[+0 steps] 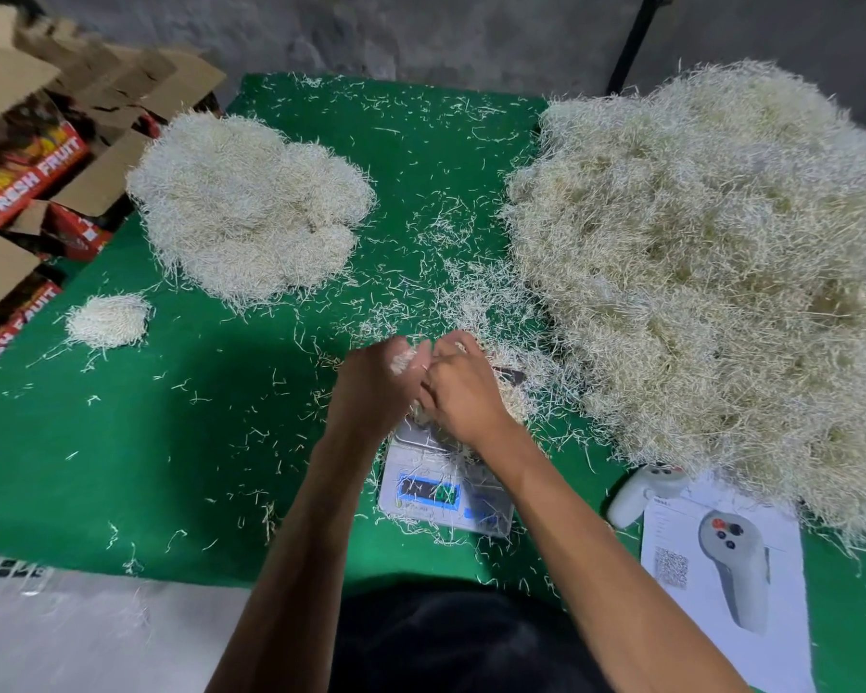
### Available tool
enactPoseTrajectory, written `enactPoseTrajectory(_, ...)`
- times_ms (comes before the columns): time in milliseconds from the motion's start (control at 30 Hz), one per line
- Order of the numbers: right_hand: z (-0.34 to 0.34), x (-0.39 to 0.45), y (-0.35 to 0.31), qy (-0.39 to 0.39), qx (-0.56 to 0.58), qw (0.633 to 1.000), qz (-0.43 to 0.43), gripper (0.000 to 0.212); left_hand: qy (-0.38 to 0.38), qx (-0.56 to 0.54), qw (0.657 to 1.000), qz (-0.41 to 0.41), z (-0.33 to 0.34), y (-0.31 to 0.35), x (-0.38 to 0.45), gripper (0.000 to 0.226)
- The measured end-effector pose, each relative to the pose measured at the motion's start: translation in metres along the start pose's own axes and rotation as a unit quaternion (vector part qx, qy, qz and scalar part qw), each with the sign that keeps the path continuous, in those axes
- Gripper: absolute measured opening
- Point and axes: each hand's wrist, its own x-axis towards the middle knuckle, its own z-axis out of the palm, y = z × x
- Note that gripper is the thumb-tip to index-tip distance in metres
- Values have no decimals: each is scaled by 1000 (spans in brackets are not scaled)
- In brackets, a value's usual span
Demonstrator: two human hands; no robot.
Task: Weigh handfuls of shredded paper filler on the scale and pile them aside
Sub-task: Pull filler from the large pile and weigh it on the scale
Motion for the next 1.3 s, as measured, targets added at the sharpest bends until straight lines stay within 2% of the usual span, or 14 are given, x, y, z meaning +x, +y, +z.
enactPoseTrajectory(100, -16, 13, 32, -13, -43, 996, 75, 39, -7, 17, 1000, 6, -7, -11, -8, 36)
enactPoseTrajectory(200, -33, 26, 49, -43, -47, 997, 47, 40, 31, -14, 999, -28, -9, -18, -13, 37)
enactPoseTrajectory(300, -34, 24, 43, -101, -1, 994, 37, 55, 56, -78, 989, -110, 0, -18, -10, 30)
enactPoseTrajectory(367, -33, 19, 40, -122, 20, 991, 57, 50, 55, -109, 984, -129, 5, -17, -4, 16)
enactPoseTrajectory(433, -34, 14, 36, -87, 67, 990, 92, 45, 56, -139, 976, -161, 5, -18, 0, 5)
enactPoseTrajectory(567, -47, 11, 28, 107, 160, 966, 173, 23, 77, -192, 955, -214, -1, -17, 7, 24)
enactPoseTrajectory(633, -56, 12, 24, 111, 221, 958, 149, 19, 92, -214, 951, -201, -4, -9, 13, 22)
enactPoseTrajectory(733, -62, 15, 9, -30, 272, 960, 63, 44, 32, -275, 947, -163, -4, 16, 28, 32)
enactPoseTrajectory(833, -59, 20, 8, -14, 272, 962, 32, 39, -107, -326, 934, -99, 1, 40, 40, 49)
enactPoseTrajectory(900, -64, 26, 24, 14, 300, 950, 86, 19, -147, -344, 924, -75, 0, 45, 43, 45)
enactPoseTrajectory(967, -77, 30, 53, 95, 337, 919, 184, 14, -104, -324, 938, -58, -5, 40, 43, 30)
enactPoseTrajectory(1067, -103, 24, 108, 281, 282, 865, 305, 41, -1, -319, 940, -117, -10, 20, 39, 28)
enactPoseTrajectory(1167, -100, 6, 139, 202, 112, 899, 373, 87, 14, -289, 937, -196, 0, -7, 28, 20)
enactPoseTrajectory(1300, -57, -21, 126, 133, 101, 912, 374, 71, -5, -212, 952, -221, 25, -28, 23, 18)
